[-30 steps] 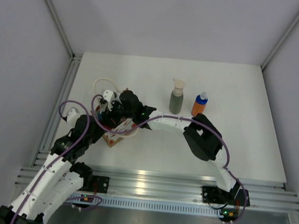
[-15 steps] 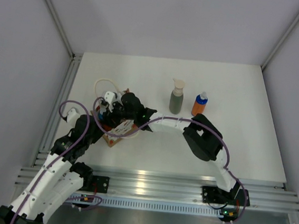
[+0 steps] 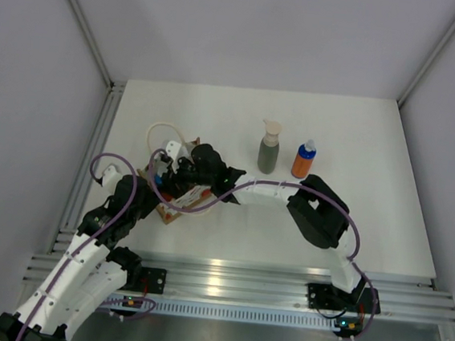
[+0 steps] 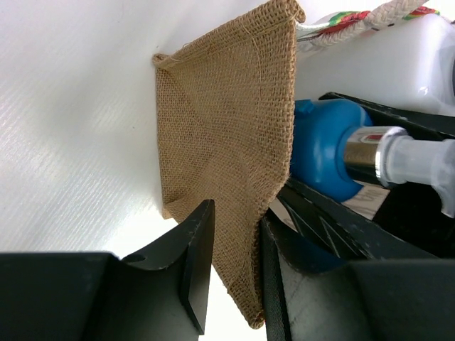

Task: Take the personal care products out of the canvas bag

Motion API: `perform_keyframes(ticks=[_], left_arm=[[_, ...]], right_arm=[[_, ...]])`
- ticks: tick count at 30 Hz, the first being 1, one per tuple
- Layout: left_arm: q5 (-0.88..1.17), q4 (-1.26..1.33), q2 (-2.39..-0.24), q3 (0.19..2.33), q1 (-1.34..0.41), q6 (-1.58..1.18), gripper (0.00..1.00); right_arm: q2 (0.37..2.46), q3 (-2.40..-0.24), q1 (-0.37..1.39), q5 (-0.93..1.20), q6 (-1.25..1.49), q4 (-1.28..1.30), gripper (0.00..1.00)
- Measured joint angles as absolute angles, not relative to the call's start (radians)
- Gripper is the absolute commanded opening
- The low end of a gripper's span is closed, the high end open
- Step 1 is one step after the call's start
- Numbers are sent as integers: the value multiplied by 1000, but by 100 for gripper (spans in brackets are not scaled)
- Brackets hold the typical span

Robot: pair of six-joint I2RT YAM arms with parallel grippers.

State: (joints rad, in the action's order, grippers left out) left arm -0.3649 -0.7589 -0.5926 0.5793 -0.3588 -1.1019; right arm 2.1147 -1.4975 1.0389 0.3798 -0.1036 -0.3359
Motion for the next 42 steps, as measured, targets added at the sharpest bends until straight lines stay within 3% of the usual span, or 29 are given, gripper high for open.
perform_keyframes(ticks=[23,42], left_arm=[[-377,-760,-585,578,-359,-1102,35],[-377,-759,-585,577,-359,-1097,35]], right_arm=[[1834,-1459,1039,355,-129,-276,0],[1538,-1333,1039,130,-165,-172,0]])
